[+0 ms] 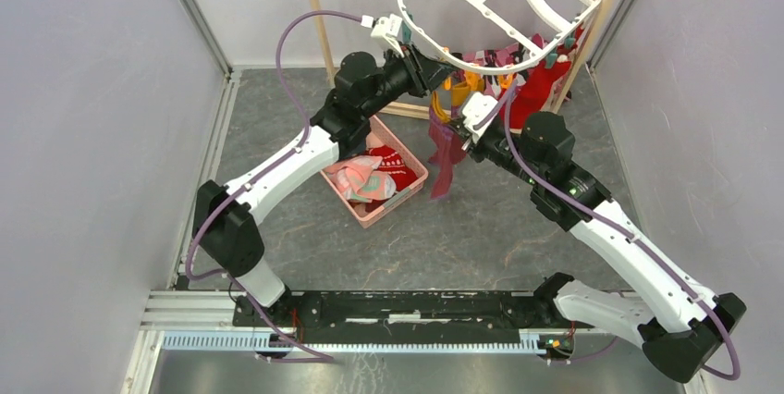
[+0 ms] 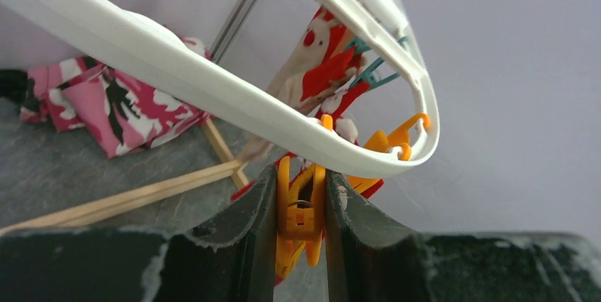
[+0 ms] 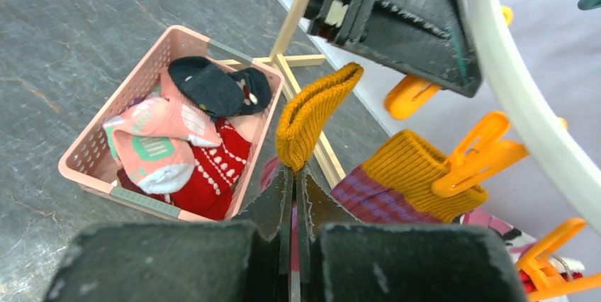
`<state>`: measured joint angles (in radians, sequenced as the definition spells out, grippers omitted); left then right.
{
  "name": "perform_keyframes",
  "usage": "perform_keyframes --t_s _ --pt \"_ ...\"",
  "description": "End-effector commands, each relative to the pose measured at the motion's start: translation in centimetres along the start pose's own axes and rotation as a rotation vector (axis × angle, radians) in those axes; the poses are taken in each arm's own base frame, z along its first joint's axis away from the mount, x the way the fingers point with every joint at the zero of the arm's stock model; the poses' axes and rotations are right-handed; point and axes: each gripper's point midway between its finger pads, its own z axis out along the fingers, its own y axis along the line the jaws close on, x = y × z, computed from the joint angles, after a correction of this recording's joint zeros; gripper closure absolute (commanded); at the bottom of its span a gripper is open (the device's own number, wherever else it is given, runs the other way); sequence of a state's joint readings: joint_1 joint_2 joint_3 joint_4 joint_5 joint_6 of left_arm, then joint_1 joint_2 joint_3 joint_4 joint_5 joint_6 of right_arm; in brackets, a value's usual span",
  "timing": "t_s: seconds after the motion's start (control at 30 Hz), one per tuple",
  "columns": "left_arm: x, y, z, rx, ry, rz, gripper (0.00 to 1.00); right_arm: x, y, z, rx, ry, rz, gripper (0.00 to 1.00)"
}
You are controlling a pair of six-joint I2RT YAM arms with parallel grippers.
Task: Clip the socks to the hanger
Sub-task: Clamp the sock at the bin.
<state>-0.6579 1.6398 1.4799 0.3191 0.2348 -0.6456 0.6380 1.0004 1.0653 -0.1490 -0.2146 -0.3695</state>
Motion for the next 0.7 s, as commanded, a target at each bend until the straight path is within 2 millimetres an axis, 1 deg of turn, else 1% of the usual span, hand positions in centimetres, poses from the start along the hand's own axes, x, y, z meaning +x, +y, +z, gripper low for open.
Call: perform_keyframes --t_s 0.0,0.1,0.23,0.4,0.53,0.67 --pt "-3.6 -0.7 -0.9 -0.121 -0.099 0.071 0.98 0.4 -1.6 -0.7 0.109 0.039 0.053 1.0" --pt "-3.6 -1.2 -1.1 -0.138 -0.109 0.074 0.98 0.9 -1.4 -1.3 0.112 0.055 0.066 1.0" --pt "-3.5 -1.6 -1.2 -0.173 -0.123 0.073 0.98 2.4 -1.4 -2.1 0.141 0.117 0.09 1.0" --pt "-2.9 -2.3 -0.9 -0.171 -0.12 0.064 0.98 3.5 -1.2 -2.9 0.151 0.156 0.1 1.0" --pt "-2.5 -2.8 -0.7 -0.171 -0.12 0.059 0.98 3.7 -1.7 -2.9 0.183 0.162 0.099 1.0" --pt "-2.4 -2.8 -0.7 -0.186 -0.123 0.057 0.98 3.6 -1.9 -2.6 0.19 0.157 0.104 1.0"
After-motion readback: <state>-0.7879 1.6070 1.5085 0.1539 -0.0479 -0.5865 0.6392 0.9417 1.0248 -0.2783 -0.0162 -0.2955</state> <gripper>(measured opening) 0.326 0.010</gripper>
